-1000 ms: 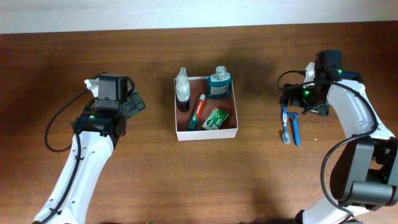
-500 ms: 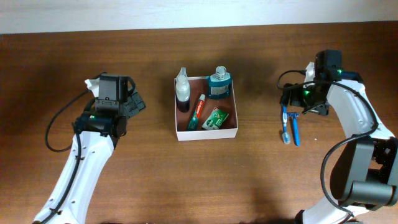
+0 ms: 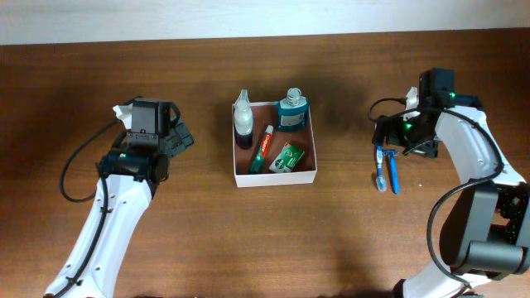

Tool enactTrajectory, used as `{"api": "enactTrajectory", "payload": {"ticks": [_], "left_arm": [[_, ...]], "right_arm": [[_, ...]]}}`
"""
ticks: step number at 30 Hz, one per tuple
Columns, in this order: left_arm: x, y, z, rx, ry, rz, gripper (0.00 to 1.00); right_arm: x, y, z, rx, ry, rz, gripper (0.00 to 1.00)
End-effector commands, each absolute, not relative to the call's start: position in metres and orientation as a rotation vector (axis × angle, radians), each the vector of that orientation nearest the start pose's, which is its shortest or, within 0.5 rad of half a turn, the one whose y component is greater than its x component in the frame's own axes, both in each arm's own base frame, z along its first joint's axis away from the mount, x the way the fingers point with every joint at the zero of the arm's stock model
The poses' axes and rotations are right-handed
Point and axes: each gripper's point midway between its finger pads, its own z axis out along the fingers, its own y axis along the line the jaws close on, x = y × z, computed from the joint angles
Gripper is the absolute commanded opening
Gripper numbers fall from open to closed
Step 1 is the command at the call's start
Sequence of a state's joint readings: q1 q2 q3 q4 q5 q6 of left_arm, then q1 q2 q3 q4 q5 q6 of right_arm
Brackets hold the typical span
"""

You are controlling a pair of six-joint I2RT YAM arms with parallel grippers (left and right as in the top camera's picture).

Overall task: Pack container
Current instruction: 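Lower the right gripper onto the blue razor and grasp it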

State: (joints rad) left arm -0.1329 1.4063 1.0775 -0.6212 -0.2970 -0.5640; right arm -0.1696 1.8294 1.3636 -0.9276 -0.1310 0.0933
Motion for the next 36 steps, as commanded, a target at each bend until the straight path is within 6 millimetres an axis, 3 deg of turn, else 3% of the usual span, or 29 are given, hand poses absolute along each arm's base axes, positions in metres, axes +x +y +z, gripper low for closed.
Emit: {"api": "enactTrajectory", "payload": {"ticks": [1,4,13,16,22,25,34,36], "left_arm": [[0.371,0.005,0.166,-0.639,2.356,0.093,0.99],[0.371,0.005,0.166,-0.639,2.356,0.093,0.99],[0.371,0.005,0.166,-0.639,2.356,0.093,0.99],[0.371,0.005,0.166,-0.639,2.356,0.093,0.99],[0.371,0.005,0.166,-0.639,2.356,0.093,0.99],[0.371,0.005,0.166,-0.639,2.356,0.093,0.99],[0.371,0.005,0.166,-0.639,2.356,0.093,0.99],[0.371,0.005,0.166,-0.639,2.356,0.093,0.99]], "right_arm": [[0.375,-0.042,0.079,0.35,2.915,0.171,0.88],[0.373,-0.044,0.073,0.341,2.923,0.151,0.78],[0.37,-0.062,0.047,0.335,2.972,0.002,0.75],[0.37,-0.063,0.045,0.336,2.977,-0.009,0.59],[0.369,-0.063,0.044,0.337,2.982,-0.008,0.57],[0.365,-0.061,0.04,0.338,2.993,-0.002,0.47],[0.363,-0.061,0.025,0.337,2.979,-0.004,0.47],[0.364,-0.062,0.025,0.337,2.972,-0.009,0.53]]}}
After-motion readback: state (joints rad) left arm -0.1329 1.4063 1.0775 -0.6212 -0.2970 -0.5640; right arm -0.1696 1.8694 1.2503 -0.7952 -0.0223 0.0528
